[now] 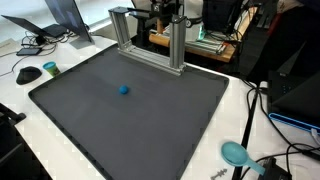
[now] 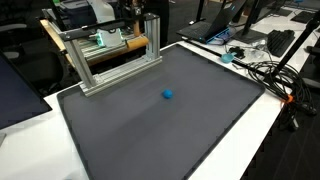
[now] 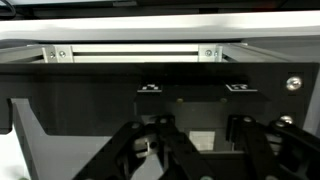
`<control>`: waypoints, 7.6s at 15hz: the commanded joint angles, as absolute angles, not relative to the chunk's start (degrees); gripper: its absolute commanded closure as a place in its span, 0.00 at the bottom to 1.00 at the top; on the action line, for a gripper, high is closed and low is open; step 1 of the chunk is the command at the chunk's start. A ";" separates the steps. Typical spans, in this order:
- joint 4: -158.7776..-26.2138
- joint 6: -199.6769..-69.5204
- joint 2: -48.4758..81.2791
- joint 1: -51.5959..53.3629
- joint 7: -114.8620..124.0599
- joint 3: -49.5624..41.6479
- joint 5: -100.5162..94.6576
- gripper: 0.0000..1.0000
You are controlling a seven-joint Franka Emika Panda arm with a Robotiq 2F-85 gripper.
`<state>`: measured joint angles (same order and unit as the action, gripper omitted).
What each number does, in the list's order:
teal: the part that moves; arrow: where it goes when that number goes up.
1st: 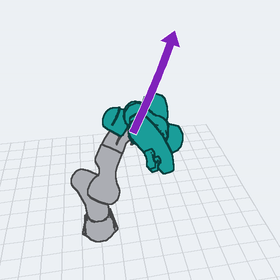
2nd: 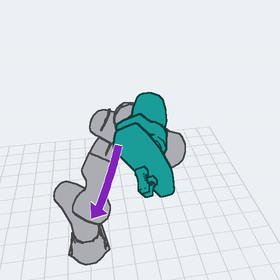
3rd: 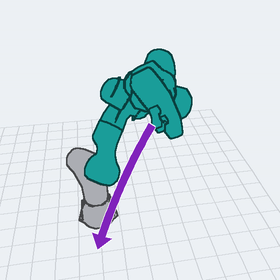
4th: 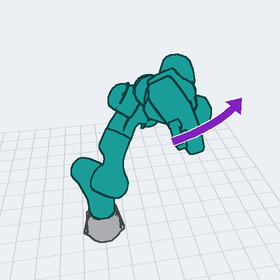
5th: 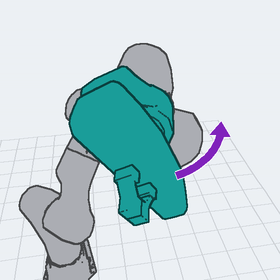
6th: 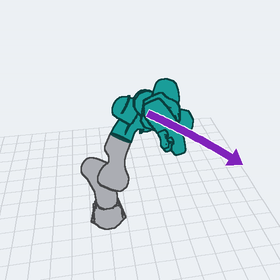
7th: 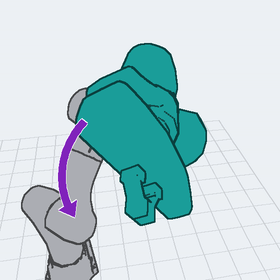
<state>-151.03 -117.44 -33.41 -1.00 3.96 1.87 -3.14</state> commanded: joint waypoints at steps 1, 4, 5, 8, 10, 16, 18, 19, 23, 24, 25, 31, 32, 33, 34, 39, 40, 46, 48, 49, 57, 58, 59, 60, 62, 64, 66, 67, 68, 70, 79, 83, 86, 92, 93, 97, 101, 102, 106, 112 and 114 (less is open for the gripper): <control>-150.24 -115.60 -32.71 -0.83 5.33 2.02 -2.31 0.78; -149.48 -116.59 -32.73 -1.35 7.60 2.51 -2.65 0.78; -149.07 -117.55 -32.73 -1.55 8.52 2.56 -2.61 0.78; -147.80 -119.86 -32.79 -1.93 11.31 3.08 -3.01 0.78; -146.48 -121.51 -32.03 -2.22 12.83 3.50 -3.32 0.78; -139.13 -125.90 -25.73 -2.77 15.08 3.73 -3.74 0.78; -136.58 -127.76 -22.43 -3.24 15.06 3.54 -4.36 0.78; -135.27 -128.79 -20.57 -3.65 15.29 3.52 -4.90 0.78; -129.67 -131.91 -12.51 -4.60 14.53 1.38 -3.58 0.78; -128.26 -132.00 -10.63 -4.70 13.94 0.67 -2.91 0.78; -132.65 -131.49 -15.00 -4.00 14.34 1.46 -4.05 0.78; -131.95 -131.62 -13.21 -3.82 14.15 1.17 -4.06 0.53; -131.95 -131.62 -13.26 -3.82 14.15 1.18 -4.06 0.53; -131.95 -131.62 -13.25 -3.82 14.15 1.17 -4.06 0.53; -131.87 -132.21 -12.83 -3.51 13.49 1.27 -3.83 0.78; -130.12 -133.73 -8.54 -2.18 11.51 1.31 -3.25 0.78; -129.37 -133.65 -7.20 -2.12 11.72 1.32 -3.66 0.78; -125.98 -136.60 0.00 -2.07 10.84 0.58 -4.56 0.78; -124.80 -138.32 2.34 -2.01 10.41 0.29 -4.97 0.78; -124.08 -138.78 3.50 -2.01 10.04 0.09 -4.79 0.78; -120.21 -140.26 9.89 -1.94 7.77 -1.39 -4.77 0.78; -119.91 -140.35 10.37 -1.92 7.54 -1.46 -4.58 0.78; -119.63 -140.50 10.83 -1.86 7.58 -1.59 -4.71 0.78; -119.34 -140.42 11.28 -1.85 7.46 -1.61 -4.56 0.78; -119.05 -140.83 12.09 -1.74 7.68 -1.75 -4.88 0.78; -118.80 -140.82 12.82 -1.67 7.83 -1.85 -5.00 0.78; -118.49 -140.64 13.56 -1.66 7.82 -1.88 -4.88 0.78; -118.35 -140.75 13.84 -1.65 7.82 -1.92 -4.96 0.78; -118.30 -141.06 14.04 -1.67 7.89 -1.98 -4.96 0.78; -118.16 -140.72 14.33 -1.81 7.48 -1.89 -4.39 0.78; -118.28 -140.39 15.92 -1.69 6.87 -1.60 -3.87 0.78; -118.18 -141.03 16.85 -1.86 5.94 -1.49 -3.35 0.78; -118.02 -141.38 17.57 -2.00 5.42 -1.53 -3.19 0.78; -117.26 -141.38 18.75 -2.06 4.77 -1.43 -2.92 0.78; -117.03 -141.46 19.05 -2.02 4.81 -1.45 -3.01 0.78; -116.60 -141.18 19.85 -2.14 4.44 -1.27 -2.40 0.78; -116.78 -141.27 20.26 -2.10 4.50 -1.35 -2.54 0.78; -116.85 -141.39 20.32 -2.08 4.56 -1.37 -2.59 0.78; -116.94 -141.83 20.57 -1.95 4.77 -1.45 -2.96 0.78; -116.90 -143.11 21.15 -1.70 5.08 -1.57 -3.59 0.78; -116.92 -143.59 21.27 -1.60 5.23 -1.65 -3.90 0.78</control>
